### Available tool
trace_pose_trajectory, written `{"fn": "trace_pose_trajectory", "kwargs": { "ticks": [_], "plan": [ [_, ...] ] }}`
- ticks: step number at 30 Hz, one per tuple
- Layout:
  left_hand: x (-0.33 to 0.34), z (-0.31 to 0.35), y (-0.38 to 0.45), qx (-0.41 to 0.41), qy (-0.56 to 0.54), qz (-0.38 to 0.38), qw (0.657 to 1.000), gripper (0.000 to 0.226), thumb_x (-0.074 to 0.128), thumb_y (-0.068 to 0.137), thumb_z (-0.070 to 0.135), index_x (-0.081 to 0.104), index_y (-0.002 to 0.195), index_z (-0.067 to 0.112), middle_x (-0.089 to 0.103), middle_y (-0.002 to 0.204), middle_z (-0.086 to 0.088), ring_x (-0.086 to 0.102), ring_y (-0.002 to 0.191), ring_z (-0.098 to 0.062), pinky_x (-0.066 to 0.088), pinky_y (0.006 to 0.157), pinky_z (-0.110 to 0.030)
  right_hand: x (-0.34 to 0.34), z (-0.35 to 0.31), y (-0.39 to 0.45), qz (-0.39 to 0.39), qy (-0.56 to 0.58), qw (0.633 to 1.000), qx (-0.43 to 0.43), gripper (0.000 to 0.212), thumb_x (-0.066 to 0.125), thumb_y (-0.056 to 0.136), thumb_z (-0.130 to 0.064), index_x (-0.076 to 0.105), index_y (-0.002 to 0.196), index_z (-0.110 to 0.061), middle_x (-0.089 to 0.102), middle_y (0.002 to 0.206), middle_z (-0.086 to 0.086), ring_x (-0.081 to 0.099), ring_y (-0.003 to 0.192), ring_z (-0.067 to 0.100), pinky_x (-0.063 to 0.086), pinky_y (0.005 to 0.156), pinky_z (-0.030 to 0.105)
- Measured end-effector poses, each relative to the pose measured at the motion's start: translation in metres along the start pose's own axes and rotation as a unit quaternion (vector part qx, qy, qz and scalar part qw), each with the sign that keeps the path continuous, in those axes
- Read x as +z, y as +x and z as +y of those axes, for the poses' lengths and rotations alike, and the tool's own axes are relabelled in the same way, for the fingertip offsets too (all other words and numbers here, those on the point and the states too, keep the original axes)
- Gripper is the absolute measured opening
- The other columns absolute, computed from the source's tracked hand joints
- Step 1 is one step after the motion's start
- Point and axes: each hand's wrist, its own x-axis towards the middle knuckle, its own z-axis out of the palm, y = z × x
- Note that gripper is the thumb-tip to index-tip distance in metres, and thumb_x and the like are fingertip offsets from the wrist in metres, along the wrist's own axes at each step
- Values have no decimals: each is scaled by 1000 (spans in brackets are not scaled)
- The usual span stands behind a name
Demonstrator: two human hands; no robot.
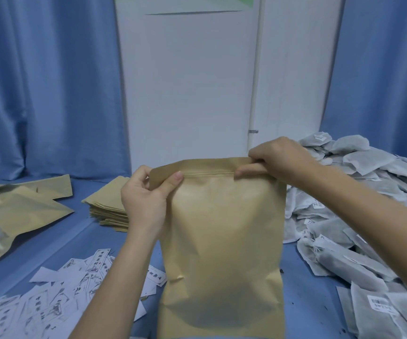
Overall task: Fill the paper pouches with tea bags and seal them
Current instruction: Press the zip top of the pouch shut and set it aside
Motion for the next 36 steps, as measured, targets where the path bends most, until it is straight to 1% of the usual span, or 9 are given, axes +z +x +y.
{"fn": "trace_pose_trajectory", "kwargs": {
  "ticks": [4, 7, 10, 13, 19, 24, 29, 33, 36],
  "plan": [
    [4, 0, -1, 1, 4, -25, 1000, 23, 80, 70, 9, 57, 70, 12, 67, 67, 4, 60, 66, -14, 50, 63, -27, 2, 2, -2, -1, -68, 997, 22, 54, 38, 63, -76, 34, 59, -22, 38, 54, -5, 42, 63, 21, 28, 57, 29],
    [11, 2, -4, -7, -9, -59, 998, 18, 80, 71, 11, 64, 79, 11, 72, 74, 2, 65, 69, -12, 54, 63, -24, 13, -23, 7, 23, -37, 999, 10, 61, 37, 63, -80, 47, 77, -21, 47, 68, -7, 43, 68, 19, 31, 59, 31],
    [15, 2, -5, -20, -28, -86, 996, 14, 77, 72, 11, 67, 82, 11, 73, 77, 0, 66, 72, -14, 52, 64, -24, 24, -54, 20, 68, -24, 997, -35, 43, 60, 81, -55, 37, 71, -19, 42, 64, -2, 43, 65, 24, 26, 56, 32],
    [11, 1, -5, -40, -53, -85, 994, 14, 74, 71, 15, 68, 83, 11, 72, 76, 3, 66, 72, -11, 50, 63, -19, 23, -61, 25, 68, -15, 996, -57, 36, 61, 87, -37, 36, 70, -17, 38, 63, 0, 40, 64, 26, 22, 55, 31],
    [7, -6, -8, -36, -39, -70, 996, 18, 74, 72, 18, 65, 81, 5, 70, 70, 5, 63, 65, -8, 48, 58, -17, 26, -71, 27, 63, -41, 995, -63, 57, 57, 71, -70, 31, 68, -19, 26, 52, -3, 36, 60, 23, 13, 48, 29],
    [-5, -2, -2, -1, 1, -17, 1000, 34, 79, 66, 21, 56, 75, -2, 64, 66, 0, 55, 64, -13, 45, 59, -24, 20, -39, 19, 100, -81, 991, 49, 70, 44, 71, -77, 26, 50, -12, 31, 42, -1, 38, 56, 24, 13, 47, 25],
    [1, -2, -2, 16, -1, -35, 999, 44, 78, 73, 13, 48, 81, -18, 55, 72, -13, 46, 67, -18, 39, 60, -30, 21, -19, 5, 135, -32, 985, 105, 75, 31, 67, -82, 24, 44, -11, 24, 38, -2, 35, 51, 23, 15, 47, 22],
    [-1, -2, -2, 5, -1, -38, 999, 28, 78, 69, 20, 59, 76, 2, 67, 69, 1, 58, 66, -14, 48, 62, -25, 27, -16, 2, 185, -42, 972, 137, 75, 25, 74, -79, 29, 43, -10, 28, 36, 1, 39, 48, 25, 18, 47, 26],
    [-9, -9, -3, -51, -34, -124, 990, 37, 84, 63, 23, 65, 94, 17, 73, 90, 2, 68, 82, -14, 53, 68, -24, 32, -16, 6, 202, -58, 965, 157, 70, 39, 82, -69, 33, 44, -11, 37, 39, 8, 41, 49, 25, 20, 49, 28]
  ]
}}
